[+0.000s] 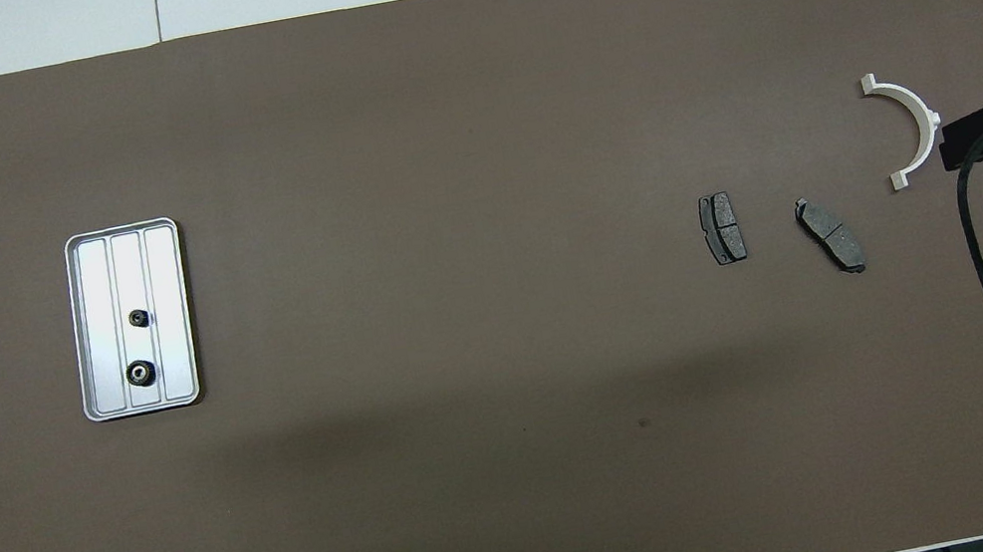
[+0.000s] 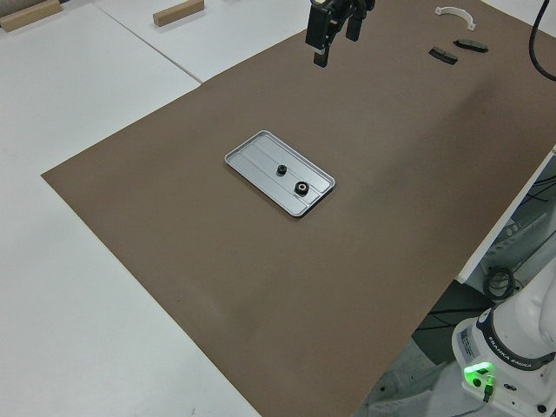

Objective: Place bearing gear from tray to pile
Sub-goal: 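Reach the left gripper over the dark bearing in the silver tray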

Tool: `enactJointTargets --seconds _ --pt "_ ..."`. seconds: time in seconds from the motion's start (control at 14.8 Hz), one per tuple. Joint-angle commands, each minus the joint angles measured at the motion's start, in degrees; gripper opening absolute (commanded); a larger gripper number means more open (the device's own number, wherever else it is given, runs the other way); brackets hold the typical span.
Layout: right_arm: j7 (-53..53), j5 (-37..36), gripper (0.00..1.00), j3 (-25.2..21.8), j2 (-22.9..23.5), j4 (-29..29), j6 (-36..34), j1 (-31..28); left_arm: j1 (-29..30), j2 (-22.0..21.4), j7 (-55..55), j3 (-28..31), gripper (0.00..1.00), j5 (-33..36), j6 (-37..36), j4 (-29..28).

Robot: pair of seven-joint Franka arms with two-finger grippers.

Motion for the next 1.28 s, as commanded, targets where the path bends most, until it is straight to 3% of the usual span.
enactJointTargets --seconds 0.0,0.47,0.74,1.21 --pt "-2.03 0.32 1.00 -0.05 -0.98 -1.05 1.12 -0.16 -0.39 -1.38 -0.07 0.45 1.00 -0.50 0.37 -1.23" --pt "-1.94 0.32 1.00 -0.05 -0.98 -1.14 1.12 -0.07 -0.13 -2.08 0.55 0.63 1.00 0.11 1.76 -3.07" --pt "-1.94 0.32 1.00 -0.05 -0.98 -1.14 1.12 -0.16 -0.21 -5.34 0.55 0.37 1.00 0.11 17.57 -17.12" --pt "-1.94 0.32 1.00 -0.05 -0.98 -1.14 1.12 -0.16 -0.39 2.12 0.28 0.36 1.00 0.02 34.71 -26.79"
